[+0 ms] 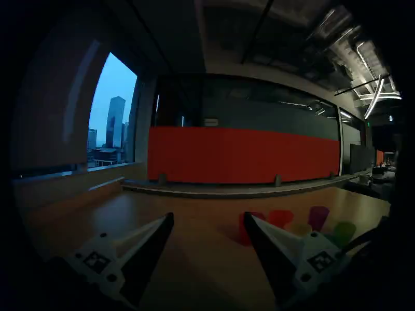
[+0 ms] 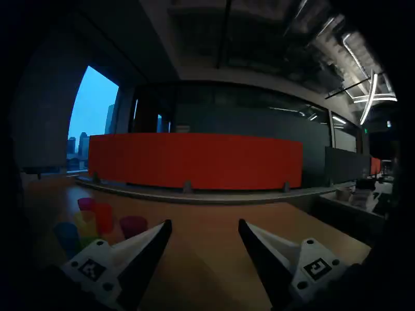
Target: Pour water
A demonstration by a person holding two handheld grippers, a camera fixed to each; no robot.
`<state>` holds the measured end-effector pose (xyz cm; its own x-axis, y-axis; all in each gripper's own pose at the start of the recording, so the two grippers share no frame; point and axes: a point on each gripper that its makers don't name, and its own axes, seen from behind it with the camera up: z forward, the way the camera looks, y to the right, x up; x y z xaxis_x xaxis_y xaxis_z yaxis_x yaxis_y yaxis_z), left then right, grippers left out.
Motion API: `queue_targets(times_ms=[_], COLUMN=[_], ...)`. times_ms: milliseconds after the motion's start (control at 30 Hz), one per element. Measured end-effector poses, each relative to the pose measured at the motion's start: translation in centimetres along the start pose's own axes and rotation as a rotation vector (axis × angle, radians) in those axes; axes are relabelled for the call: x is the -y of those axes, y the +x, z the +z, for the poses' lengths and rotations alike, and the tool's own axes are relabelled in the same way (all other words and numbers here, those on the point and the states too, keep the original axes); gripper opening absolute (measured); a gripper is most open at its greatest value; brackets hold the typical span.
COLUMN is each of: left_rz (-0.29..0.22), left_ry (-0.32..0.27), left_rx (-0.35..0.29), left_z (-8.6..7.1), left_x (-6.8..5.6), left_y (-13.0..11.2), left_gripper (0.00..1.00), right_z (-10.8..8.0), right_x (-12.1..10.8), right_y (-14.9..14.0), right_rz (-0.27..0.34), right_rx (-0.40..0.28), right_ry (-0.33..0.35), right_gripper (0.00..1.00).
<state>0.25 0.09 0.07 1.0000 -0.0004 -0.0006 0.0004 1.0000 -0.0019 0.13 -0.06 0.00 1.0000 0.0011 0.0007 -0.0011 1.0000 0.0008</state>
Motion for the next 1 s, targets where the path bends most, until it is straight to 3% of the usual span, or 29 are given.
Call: queue_targets(times_ms=[400,1000], left_rz=[0.019,0.040], left_ry=[-0.023,-0.066], left_rx=[-0.011,0.025], left_z=[1.1,3.0], left_x=[-0.7,-1.8], left_y=[4.9,11.9], left_gripper=[0.99,1.00], right_z=[0.5,2.3], right_x=[0.3,0.7], right_y=[4.2,10.5], right_rz=[0.035,0.056], right_rx=[0.023,0.070], right_ry=[0.020,0.068], right_gripper=[0.99,0.99])
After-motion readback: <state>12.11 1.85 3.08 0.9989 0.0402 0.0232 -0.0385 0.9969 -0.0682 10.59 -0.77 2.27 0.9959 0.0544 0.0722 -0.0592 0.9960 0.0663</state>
